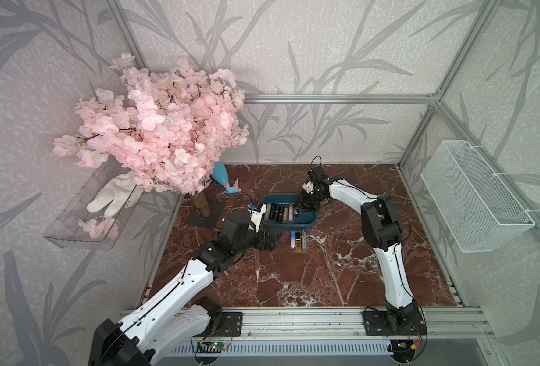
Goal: Put the lipstick into the storage box
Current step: Place the lipstick in the storage box.
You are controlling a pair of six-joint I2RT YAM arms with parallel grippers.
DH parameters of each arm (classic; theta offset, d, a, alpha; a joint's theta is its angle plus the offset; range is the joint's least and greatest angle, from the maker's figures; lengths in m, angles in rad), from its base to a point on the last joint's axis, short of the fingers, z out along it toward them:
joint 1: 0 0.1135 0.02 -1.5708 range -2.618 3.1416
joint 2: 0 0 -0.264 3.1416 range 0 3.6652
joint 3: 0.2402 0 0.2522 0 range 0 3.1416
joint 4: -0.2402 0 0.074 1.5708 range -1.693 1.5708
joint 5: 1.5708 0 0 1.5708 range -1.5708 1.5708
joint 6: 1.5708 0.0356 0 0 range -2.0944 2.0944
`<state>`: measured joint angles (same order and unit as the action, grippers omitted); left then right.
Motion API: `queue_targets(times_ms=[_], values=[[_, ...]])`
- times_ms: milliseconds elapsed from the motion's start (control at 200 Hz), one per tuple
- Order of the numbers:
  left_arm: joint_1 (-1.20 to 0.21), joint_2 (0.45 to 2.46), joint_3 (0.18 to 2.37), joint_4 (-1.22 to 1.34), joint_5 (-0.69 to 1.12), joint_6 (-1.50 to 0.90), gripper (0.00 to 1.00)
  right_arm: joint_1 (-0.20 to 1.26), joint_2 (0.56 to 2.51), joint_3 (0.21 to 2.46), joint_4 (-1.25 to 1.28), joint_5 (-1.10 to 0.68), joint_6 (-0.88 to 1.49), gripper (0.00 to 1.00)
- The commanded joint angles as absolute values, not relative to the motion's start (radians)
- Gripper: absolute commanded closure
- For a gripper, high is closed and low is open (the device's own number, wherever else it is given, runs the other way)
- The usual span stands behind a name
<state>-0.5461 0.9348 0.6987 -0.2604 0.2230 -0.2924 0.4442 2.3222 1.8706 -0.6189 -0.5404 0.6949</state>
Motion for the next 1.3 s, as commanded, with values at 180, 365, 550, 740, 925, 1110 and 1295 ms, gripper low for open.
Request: queue_targets(times_ms=[180,365,550,740,925,1110,1295], values=[[-0.539,0.904,0.704,-0.277,0.231,-0.293,0.00,0.445,2.381,1.929,-0.679,-0.514,0.651,0.75],[-0.538,0.902,0.698,-0.274,0.228,-0.293,0.00,0.445,2.395,1.952,-0.706,-0.502,0.622,0.72],[-0.538,0.904,0.695,-0.264,0.224,-0.295,0.00,0.444,2.407,1.973,-0.737,-0.485,0.585,0.68],[-0.537,0.912,0.695,-0.257,0.224,-0.297,0.00,0.445,2.410,1.977,-0.743,-0.483,0.577,0.65],[-0.537,0.909,0.695,-0.257,0.222,-0.296,0.00,0.444,2.410,1.979,-0.743,-0.486,0.580,0.65],[-0.535,0.907,0.694,-0.257,0.224,-0.296,0.00,0.444,2.404,1.980,-0.742,-0.492,0.583,0.65],[-0.536,0.894,0.684,-0.258,0.222,-0.299,0.00,0.446,2.387,1.939,-0.643,-0.575,0.602,0.63]])
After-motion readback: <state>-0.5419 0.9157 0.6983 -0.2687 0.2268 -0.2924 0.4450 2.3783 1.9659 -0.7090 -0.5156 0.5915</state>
